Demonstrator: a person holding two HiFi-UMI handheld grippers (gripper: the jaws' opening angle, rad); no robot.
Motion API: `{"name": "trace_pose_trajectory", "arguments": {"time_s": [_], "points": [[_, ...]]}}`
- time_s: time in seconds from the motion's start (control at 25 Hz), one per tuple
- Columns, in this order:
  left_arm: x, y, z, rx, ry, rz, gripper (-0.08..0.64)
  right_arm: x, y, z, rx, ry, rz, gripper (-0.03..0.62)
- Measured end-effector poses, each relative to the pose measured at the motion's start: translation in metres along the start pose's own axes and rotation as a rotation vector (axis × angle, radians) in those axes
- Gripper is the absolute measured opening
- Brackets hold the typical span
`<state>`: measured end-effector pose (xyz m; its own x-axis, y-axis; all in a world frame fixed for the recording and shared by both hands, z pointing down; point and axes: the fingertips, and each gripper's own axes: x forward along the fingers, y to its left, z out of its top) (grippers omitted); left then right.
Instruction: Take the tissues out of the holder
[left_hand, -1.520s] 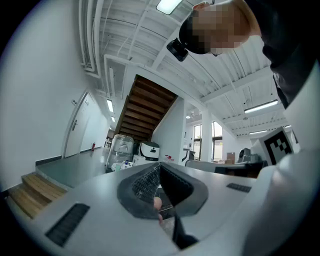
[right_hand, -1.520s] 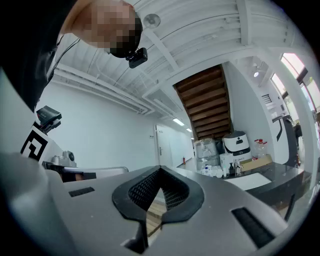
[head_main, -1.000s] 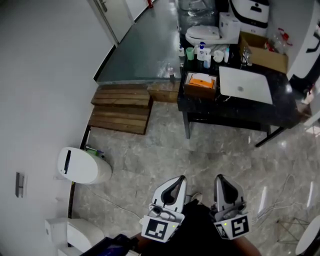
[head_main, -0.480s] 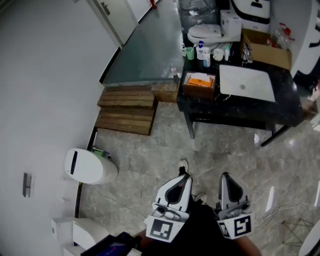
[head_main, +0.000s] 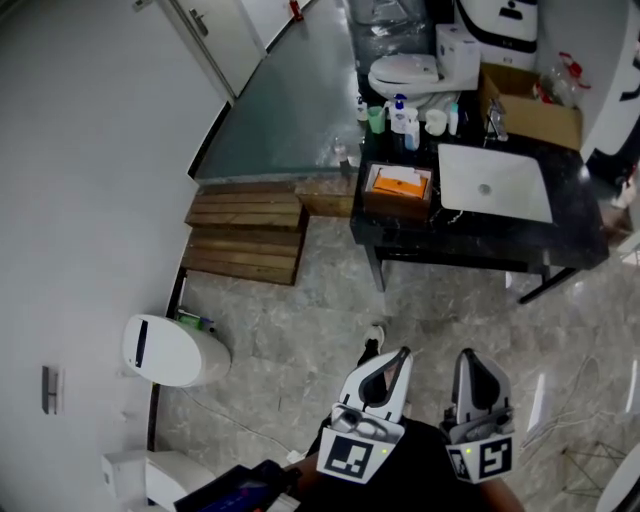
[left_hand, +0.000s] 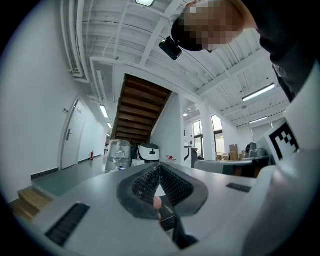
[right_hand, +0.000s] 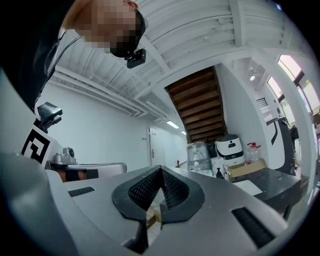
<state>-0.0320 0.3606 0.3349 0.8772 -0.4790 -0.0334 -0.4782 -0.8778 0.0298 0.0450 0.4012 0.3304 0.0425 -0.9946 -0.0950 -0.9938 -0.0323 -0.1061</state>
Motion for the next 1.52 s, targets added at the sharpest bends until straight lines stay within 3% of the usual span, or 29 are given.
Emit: {"name": "trace_pose_trajectory", "arguments": {"time_s": [0.36,0.48,0.72,0.92,1.2,1.36,1.52], "points": [[0.077,0.082,-0.009,-0.060,0.049,-0.008,-0.003,0.111,-0.017,-0.013,-0.124,0.077,-0.018,-0.002],[0.105,0.116,-0.009,-0.117,0.053,-0.017,-0.003,0.149,-0.025,-0.018,-0.097,0.098,-0.034,-0.002],[0.151,0.180,0.003,-0.101,0.040,-0.043,-0.003,0.215,-0.042,-0.018,-0.092,0.116,-0.057,-0.002],[0.181,0.215,-0.003,-0.162,0.050,-0.046,-0.003,0.256,-0.048,-0.022,-0.107,0.152,-0.046,-0.002],[0.201,0.245,0.004,-0.100,-0.003,-0.006,-0.003,0.293,-0.059,-0.030,-0.108,0.182,-0.055,-0.002],[0.211,0.260,0.001,-0.143,0.013,0.004,-0.003,0.310,-0.059,-0.032,-0.100,0.175,-0.050,-0.002],[0.214,0.268,-0.002,-0.080,0.011,0.040,-0.003,0.321,-0.053,-0.044,-0.075,0.199,-0.007,-0.002]]}}
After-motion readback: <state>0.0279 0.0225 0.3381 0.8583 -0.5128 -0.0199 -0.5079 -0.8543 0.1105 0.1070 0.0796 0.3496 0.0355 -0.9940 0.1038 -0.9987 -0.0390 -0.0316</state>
